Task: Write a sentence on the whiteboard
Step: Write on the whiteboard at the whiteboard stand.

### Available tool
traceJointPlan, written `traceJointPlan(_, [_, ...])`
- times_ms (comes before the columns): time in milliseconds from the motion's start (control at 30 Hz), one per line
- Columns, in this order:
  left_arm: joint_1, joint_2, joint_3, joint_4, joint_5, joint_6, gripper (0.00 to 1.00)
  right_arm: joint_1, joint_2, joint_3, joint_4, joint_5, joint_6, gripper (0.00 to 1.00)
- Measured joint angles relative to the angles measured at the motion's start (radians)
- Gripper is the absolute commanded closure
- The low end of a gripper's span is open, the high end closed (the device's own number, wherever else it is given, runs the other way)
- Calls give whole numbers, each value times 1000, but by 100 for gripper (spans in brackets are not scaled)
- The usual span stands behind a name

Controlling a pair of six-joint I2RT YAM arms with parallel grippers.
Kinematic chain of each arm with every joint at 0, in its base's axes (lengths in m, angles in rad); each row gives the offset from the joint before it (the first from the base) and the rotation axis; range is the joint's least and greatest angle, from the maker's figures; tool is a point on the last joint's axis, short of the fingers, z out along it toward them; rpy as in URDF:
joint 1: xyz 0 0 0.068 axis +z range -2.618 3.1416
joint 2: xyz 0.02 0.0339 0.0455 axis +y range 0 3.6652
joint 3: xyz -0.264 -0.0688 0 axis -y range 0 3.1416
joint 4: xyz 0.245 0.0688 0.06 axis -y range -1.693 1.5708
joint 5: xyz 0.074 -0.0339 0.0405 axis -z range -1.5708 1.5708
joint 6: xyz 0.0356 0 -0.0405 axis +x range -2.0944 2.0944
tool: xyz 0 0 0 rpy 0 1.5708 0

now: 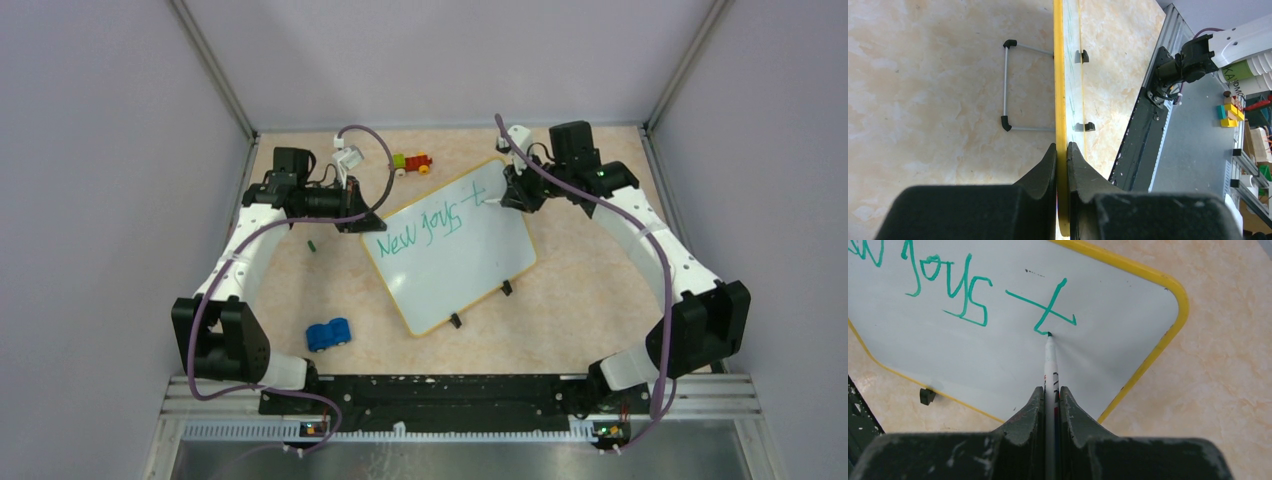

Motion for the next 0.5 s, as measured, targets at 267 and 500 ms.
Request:
traceJointPlan(267, [0,0,0,0,2,0,100,-24,-5,2,-3,18,-3,100])
traceJointPlan(500, [0,0,0,0,3,0,100,-39,-5,25,1,38,-2,100])
